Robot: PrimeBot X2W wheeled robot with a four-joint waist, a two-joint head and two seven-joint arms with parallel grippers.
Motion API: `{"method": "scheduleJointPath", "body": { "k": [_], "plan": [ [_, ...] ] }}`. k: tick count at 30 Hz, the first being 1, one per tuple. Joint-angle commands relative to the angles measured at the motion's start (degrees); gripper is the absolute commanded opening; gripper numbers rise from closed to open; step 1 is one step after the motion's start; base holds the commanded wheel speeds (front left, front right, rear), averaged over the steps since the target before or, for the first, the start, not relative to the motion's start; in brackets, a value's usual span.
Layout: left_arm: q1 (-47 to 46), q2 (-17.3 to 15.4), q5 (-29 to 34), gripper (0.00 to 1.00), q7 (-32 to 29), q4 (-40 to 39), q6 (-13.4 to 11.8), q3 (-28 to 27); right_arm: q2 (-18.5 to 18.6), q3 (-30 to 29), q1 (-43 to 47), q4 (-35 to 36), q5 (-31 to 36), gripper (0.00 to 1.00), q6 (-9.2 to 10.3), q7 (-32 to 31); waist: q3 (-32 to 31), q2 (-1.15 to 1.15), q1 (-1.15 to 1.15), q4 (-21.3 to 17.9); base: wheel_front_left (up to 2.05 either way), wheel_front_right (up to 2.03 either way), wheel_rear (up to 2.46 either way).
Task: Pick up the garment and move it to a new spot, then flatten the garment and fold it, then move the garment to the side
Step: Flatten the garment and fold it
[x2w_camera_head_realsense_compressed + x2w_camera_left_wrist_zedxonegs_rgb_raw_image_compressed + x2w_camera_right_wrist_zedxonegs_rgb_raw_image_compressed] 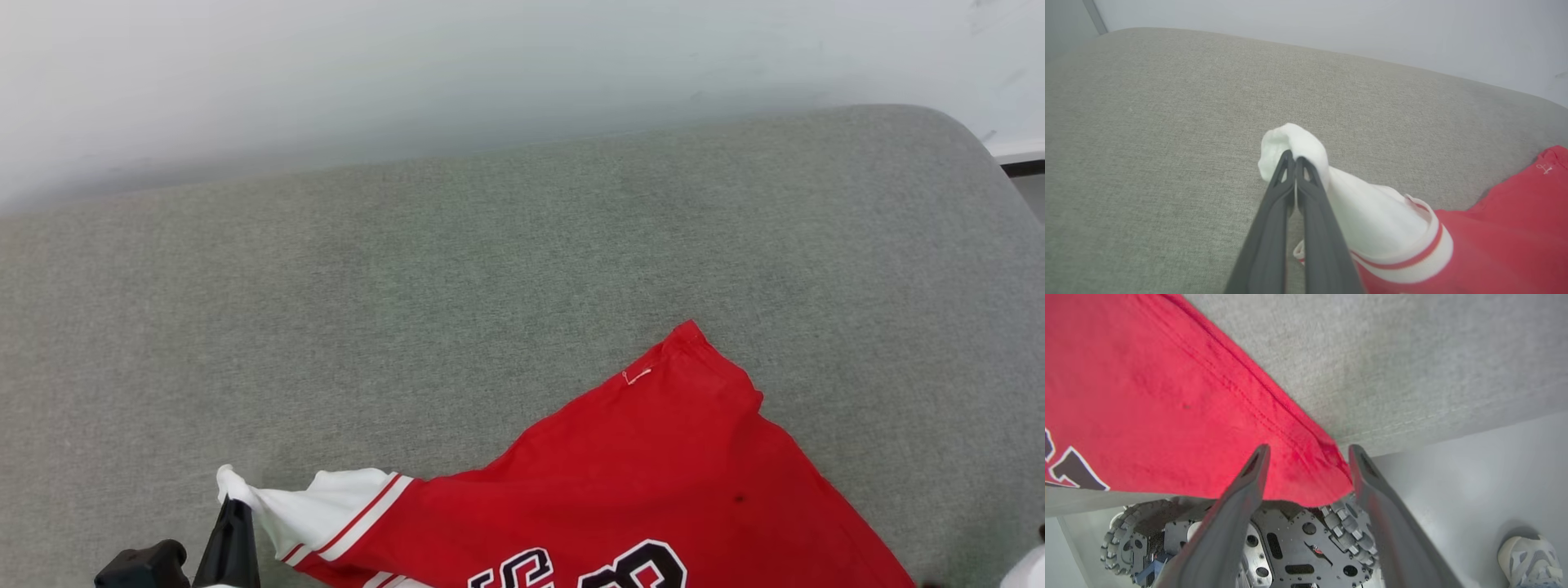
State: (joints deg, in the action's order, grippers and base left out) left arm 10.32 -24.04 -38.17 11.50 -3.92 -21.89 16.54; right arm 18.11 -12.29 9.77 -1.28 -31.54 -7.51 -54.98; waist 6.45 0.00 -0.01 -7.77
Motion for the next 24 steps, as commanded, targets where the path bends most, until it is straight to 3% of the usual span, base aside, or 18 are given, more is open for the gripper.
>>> {"method": "scheduleJointPath", "body": {
  "k": [1, 7, 11, 16, 24],
  "plan": [
    [0.3, -0.4, -0.1, 0.00, -0.2, -0.2, -0.2, -0.1, -0.4, -0.8, -1.9, 1.3, 0.4, 1.00, 0.04, 3.4, 0.2, 0.00, 0.01, -0.2, 0.00, 0.00, 0.00],
    [-1.7, -1.0, 0.6, 0.00, -1.1, -1.6, -0.6, 0.2, -0.3, -1.8, -10.3, 2.1, 2.9, 1.00, 0.04, 21.6, 2.0, 0.00, 0.01, 0.2, 0.00, 0.00, 0.00],
    [-3.3, -0.9, 1.2, 0.00, -1.3, -2.6, -0.5, 0.7, -0.1, 0.9, -16.3, -1.0, 3.0, 1.00, 0.04, 25.9, 3.6, 0.00, 0.01, 1.5, 0.00, 0.00, 0.00],
    [-6.0, -0.6, 2.0, 0.00, -1.3, -2.8, 0.0, 1.6, 1.3, 6.8, -23.6, -3.9, 1.4, 1.00, 0.04, 20.1, 6.1, 0.00, 0.01, 3.5, 0.00, 0.00, 0.00],
    [-11.9, 1.0, 3.6, 0.00, -1.1, -2.5, 1.2, 4.2, 1.4, 15.3, -36.1, -7.4, 1.7, 1.00, 0.04, -1.2, 12.2, 0.00, 0.01, 7.1, 0.00, 0.00, 0.00]
  ]
}}
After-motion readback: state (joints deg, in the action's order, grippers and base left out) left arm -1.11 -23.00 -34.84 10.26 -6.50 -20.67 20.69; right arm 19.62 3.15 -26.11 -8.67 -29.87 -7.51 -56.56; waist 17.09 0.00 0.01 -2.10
